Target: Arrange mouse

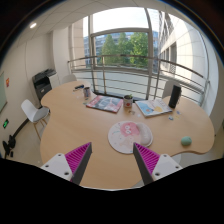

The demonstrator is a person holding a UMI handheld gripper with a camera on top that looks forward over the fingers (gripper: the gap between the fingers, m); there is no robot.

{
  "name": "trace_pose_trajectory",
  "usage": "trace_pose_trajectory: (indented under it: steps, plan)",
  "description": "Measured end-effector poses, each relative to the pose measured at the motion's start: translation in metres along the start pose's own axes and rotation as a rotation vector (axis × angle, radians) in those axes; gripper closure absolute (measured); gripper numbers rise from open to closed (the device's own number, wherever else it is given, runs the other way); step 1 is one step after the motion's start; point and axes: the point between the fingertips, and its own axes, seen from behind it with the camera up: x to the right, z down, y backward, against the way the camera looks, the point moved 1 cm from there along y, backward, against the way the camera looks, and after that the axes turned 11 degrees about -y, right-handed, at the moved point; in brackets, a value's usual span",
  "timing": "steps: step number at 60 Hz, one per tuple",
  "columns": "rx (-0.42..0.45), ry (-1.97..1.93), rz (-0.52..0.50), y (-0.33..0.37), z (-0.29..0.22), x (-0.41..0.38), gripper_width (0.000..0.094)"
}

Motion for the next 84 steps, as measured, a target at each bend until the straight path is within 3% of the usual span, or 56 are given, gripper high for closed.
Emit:
trace_pose_trajectory:
  steps: [9,20,39,50,68,75,79,84]
  plan:
    - [-0.042,-0.045,0.031,-0.004,0.018,0.034,0.0086]
    - [-0.066,-0.089,0.129,-0.042,0.043,0.194,0.0085]
    - [-0.005,-0.217,0.326,-0.111,0.044,0.406,0.0087]
    - [0.022,-0.286,0.324,-0.151,0.029,0.454,0.0085]
    - [0.05,-0.275,0.317,-0.207,-0.012,0.466,0.0098]
    - [0.046,-0.215,0.367,-0.224,-0.021,0.471,0.0249]
    - [0.059,-0.197,0.361,-0.237,-0.028,0.462,0.043]
    - [0.077,-0.192,0.394,-0.239,-0.03,0.461,0.044]
